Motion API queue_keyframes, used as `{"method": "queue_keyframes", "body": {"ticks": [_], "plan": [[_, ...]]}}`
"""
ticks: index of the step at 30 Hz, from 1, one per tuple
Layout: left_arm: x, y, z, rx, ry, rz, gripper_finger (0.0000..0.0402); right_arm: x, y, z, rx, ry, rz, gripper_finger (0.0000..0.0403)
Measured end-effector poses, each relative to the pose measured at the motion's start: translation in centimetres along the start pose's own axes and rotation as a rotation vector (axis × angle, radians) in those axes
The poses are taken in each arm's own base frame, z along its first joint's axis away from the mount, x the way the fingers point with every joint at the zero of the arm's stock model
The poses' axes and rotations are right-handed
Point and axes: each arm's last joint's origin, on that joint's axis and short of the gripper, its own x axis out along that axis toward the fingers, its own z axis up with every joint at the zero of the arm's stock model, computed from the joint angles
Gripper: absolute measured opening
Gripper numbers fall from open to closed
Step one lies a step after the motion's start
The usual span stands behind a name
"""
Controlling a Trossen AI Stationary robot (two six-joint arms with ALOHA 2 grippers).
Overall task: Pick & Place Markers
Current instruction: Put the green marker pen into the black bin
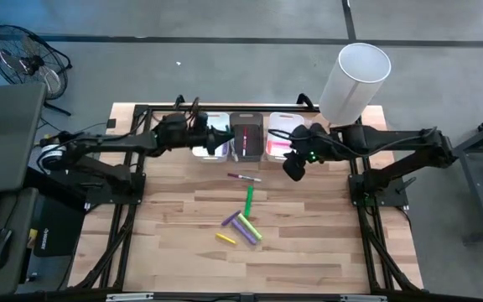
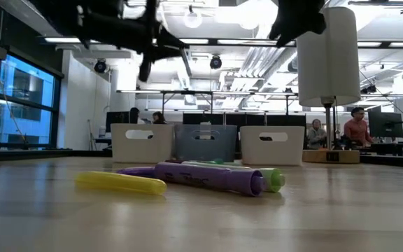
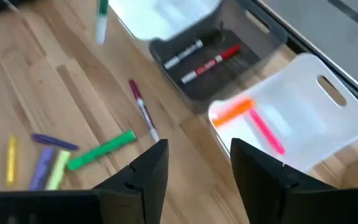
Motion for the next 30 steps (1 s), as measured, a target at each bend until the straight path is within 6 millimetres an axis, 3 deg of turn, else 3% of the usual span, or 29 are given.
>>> {"method": "queue_keyframes", "body": {"ticks": [4, 12, 17, 23, 30], "plan": [[2.6, 1.9, 0.5, -0.032, 0.083, 0.050, 0.0037, -0.1, 0.4, -0.5, -0.019, 0.004, -0.031, 0.0158], [7.5, 3.3, 3.4, -0.063, 0.255, 0.255, 0.0037, -0.8, 1.3, -2.4, -0.011, 0.076, -0.069, 0.0145], [9.1, 3.0, 5.2, -0.050, 0.360, 0.478, 0.0037, -0.9, 1.6, -5.0, -0.001, 0.094, -0.163, 0.0149], [11.0, 2.6, 6.7, -0.024, 0.413, 0.559, 0.0037, 1.3, 2.6, -8.7, 0.044, 0.116, -0.144, 0.0150], [11.9, 3.7, 5.9, -0.077, 0.459, 0.645, 0.0042, 2.9, 3.3, -10.9, 0.076, 0.104, -0.074, 0.0153]]}}
